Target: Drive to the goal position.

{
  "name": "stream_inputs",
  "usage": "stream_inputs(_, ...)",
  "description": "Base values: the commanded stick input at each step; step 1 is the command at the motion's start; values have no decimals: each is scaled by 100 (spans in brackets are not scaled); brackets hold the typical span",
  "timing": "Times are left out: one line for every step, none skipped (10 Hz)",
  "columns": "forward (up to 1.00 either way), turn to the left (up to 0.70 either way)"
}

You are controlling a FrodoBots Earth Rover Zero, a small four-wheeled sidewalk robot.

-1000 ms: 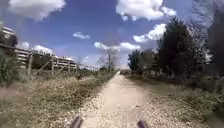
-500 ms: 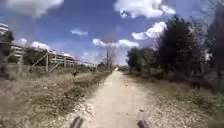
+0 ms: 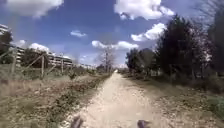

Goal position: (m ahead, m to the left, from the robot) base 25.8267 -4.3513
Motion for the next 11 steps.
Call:
stream_inputs(100, 0)
stream_inputs(100, 0)
stream_inputs(100, 0)
stream_inputs(100, 0)
stream_inputs(100, 0)
stream_inputs(100, 0)
stream_inputs(100, 0)
stream_inputs(100, 0)
stream_inputs(100, 0)
stream_inputs(100, 0)
stream_inputs(100, 0)
